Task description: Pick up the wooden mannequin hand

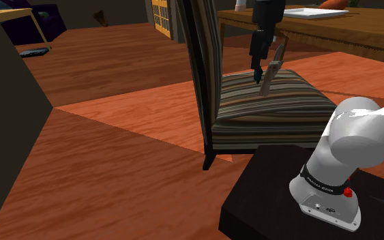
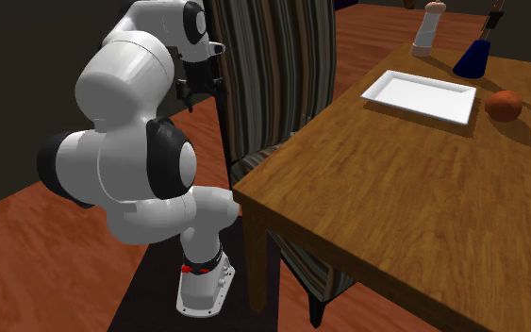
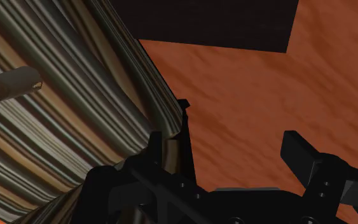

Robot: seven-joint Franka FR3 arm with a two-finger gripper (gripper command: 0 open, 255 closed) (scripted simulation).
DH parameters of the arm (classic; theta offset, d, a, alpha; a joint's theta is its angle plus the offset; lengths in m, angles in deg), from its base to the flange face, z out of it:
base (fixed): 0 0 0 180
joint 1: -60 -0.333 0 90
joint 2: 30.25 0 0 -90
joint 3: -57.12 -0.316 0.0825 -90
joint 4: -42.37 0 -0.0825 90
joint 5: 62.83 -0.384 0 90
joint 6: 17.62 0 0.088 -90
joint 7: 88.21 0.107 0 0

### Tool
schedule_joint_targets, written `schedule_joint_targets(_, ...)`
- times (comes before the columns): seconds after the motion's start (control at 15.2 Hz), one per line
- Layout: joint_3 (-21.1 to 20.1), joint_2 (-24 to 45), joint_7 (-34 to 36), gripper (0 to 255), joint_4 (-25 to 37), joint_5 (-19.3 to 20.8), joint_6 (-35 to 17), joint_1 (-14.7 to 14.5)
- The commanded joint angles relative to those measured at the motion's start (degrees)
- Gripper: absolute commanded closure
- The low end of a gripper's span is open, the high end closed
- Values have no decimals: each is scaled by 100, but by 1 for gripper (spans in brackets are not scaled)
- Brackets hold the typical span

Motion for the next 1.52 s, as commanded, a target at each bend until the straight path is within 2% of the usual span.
schedule_joint_targets(0.0, 0, 0, 0, 0, 0, 0, 0, 0)
schedule_joint_targets(0.73, 1076, 220, -572, 0, -304, 1000, -706, 746)
schedule_joint_targets(1.45, 2202, 910, -1079, 0, -80, 1788, -1527, 1413)
